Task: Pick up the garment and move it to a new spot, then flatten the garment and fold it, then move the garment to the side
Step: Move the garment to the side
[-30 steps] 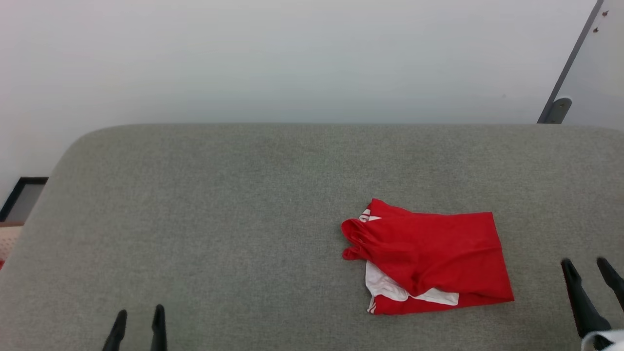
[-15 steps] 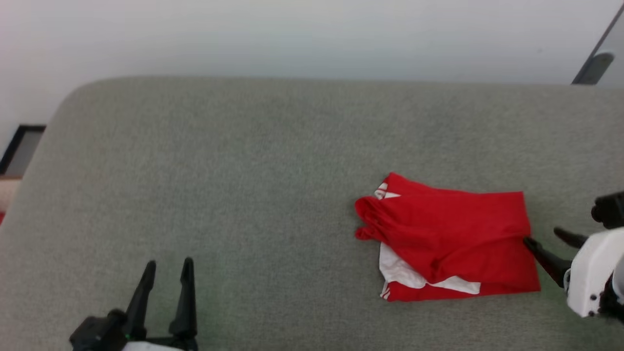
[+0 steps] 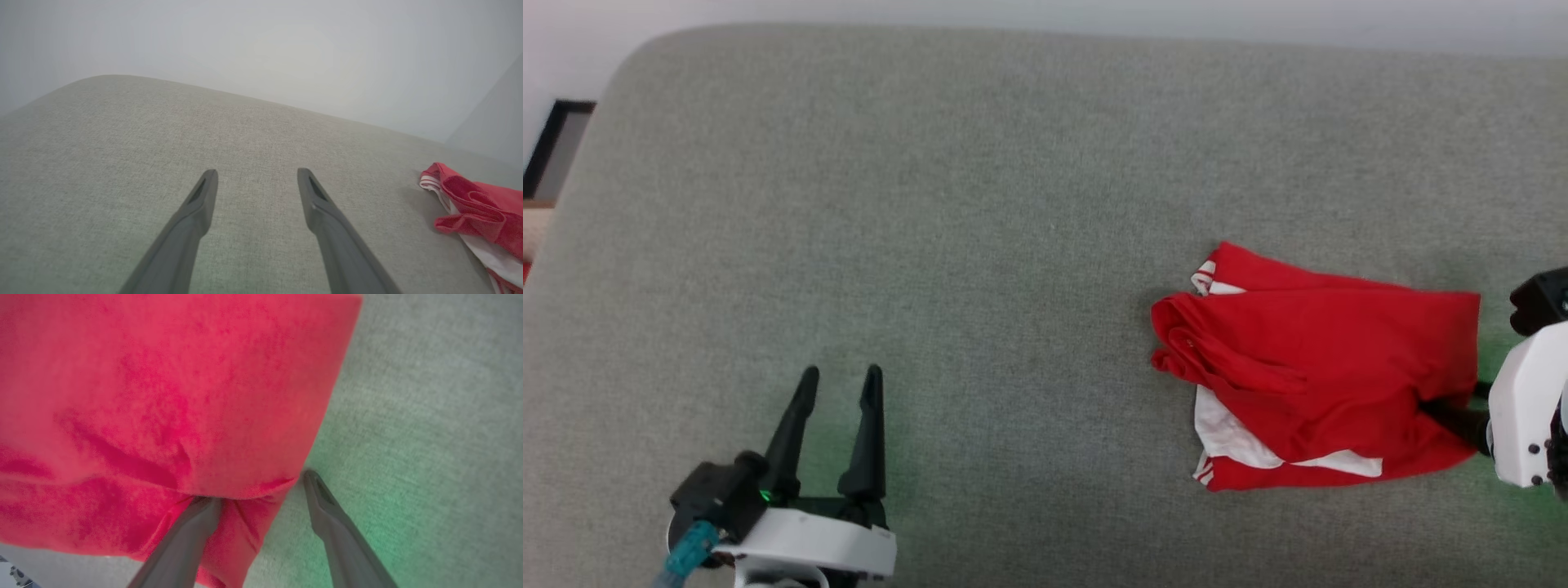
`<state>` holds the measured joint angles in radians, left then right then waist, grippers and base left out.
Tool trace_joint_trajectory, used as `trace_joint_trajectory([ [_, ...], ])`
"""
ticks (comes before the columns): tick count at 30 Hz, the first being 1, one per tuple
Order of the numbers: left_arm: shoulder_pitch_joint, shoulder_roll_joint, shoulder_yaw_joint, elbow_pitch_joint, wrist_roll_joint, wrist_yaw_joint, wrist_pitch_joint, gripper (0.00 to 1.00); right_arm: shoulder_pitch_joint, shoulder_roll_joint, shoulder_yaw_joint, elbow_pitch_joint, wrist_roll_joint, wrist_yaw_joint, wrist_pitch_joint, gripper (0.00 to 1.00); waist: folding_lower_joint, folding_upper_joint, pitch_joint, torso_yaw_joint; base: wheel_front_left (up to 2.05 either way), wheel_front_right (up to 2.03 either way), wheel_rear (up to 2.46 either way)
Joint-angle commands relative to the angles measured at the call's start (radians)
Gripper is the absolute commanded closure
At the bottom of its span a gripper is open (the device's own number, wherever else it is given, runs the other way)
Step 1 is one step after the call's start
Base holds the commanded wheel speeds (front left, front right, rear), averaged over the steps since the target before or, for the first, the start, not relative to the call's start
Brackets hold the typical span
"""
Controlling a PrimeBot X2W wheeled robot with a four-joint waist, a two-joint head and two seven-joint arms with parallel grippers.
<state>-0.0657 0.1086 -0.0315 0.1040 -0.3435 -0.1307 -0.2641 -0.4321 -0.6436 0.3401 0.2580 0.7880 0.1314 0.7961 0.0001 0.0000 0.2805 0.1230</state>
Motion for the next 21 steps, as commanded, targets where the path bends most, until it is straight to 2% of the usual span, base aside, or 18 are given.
trace_joint_trajectory([
  [1,-0.025,0.003,0.004,0.006,0.009,0.001,0.001,0.0,0.006,0.034,0.024,0.018,-0.015,-0.002,-0.019,0.38,-0.0001,0.0,0.042,0.016,0.0,0.0,0.0],
  [2,-0.031,0.003,0.011,0.012,0.019,0.001,0.001,0.0,0.002,0.041,0.024,0.018,-0.022,-0.002,-0.038,0.79,-0.0001,0.0,0.044,0.012,0.0,0.0,0.0],
  [3,-0.039,0.001,0.025,0.012,0.025,0.001,0.001,0.0,-0.003,0.047,0.022,0.018,-0.024,-0.002,-0.059,1.0,-0.0001,0.0,0.047,0.006,0.0,0.0,0.0],
  [5,-0.052,-0.005,0.043,0.004,0.039,0.001,0.001,0.0,-0.005,0.054,0.012,0.021,-0.021,-0.002,-0.092,1.0,-0.0001,0.0,0.049,-0.012,0.0,0.0,0.0],
  [15,-0.087,0.053,0.021,-0.049,0.125,0.001,0.001,0.0,-0.009,0.015,-0.081,0.036,0.007,-0.003,-0.213,1.0,-0.0001,0.0,0.062,-0.153,0.0,0.0,0.0],
  [21,-0.131,0.095,-0.016,-0.081,0.136,0.001,0.001,0.0,-0.037,-0.006,-0.183,0.074,0.019,-0.002,-0.292,1.0,-0.0001,0.0,0.093,-0.241,0.0,0.0,0.0],
])
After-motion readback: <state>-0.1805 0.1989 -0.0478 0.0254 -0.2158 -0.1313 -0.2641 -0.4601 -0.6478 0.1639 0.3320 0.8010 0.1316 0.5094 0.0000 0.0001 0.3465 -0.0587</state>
